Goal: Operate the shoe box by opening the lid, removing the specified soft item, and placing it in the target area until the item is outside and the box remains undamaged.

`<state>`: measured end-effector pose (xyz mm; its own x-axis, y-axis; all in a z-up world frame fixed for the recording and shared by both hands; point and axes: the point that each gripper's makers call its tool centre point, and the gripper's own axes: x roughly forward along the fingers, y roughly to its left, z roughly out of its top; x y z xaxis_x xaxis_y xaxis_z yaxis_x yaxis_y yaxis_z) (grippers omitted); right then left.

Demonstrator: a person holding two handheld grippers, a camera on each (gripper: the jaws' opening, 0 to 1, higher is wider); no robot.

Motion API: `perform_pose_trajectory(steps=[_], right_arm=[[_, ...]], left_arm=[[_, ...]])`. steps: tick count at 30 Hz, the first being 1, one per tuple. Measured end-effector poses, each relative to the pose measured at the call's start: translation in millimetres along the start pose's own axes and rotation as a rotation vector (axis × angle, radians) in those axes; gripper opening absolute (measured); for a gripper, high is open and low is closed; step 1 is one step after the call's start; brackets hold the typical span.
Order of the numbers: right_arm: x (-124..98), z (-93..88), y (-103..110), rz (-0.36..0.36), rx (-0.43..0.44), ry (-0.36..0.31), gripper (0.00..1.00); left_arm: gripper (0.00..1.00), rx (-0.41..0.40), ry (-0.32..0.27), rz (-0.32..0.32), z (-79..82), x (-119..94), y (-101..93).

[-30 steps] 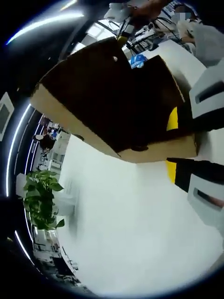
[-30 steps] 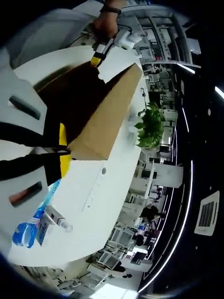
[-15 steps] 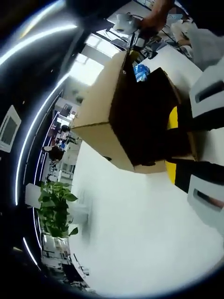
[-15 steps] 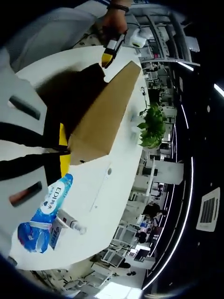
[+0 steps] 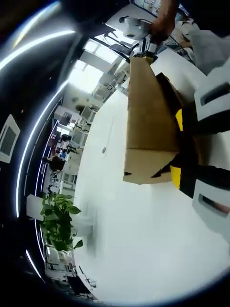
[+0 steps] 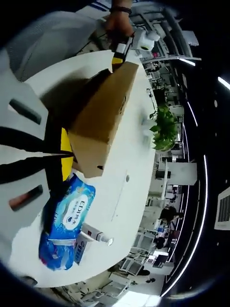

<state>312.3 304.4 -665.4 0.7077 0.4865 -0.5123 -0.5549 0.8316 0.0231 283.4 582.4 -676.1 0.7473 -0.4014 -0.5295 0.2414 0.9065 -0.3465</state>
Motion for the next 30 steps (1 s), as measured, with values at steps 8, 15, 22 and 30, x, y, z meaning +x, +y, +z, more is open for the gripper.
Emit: perform_pose_trajectory(steps=[8,15,22,30], right_arm=[[-0.3,-8.6,-4.1,0.011,0.149,0.001,0.0],[2.8,-22.2,3.2,0.03,0.176,0.028,0.0],[1.2,-28.5,5.6,0.031,0.201,0.037,0.0],[-5.7,-24.8,1.5,0.035,0.251,0.011,0.0]], left_arm=[[0.23,0.002,0.024,0.006,-10.7,-1.1,1.6],[0.23,0.0,0.044,0.02,-22.1,-8.8,2.4],[0.23,-0.004,0.06,0.03,-28.2,-15.8,1.1],[0.23,-0.02,0.057,0.04,-30.2,-31.1,-1.8]])
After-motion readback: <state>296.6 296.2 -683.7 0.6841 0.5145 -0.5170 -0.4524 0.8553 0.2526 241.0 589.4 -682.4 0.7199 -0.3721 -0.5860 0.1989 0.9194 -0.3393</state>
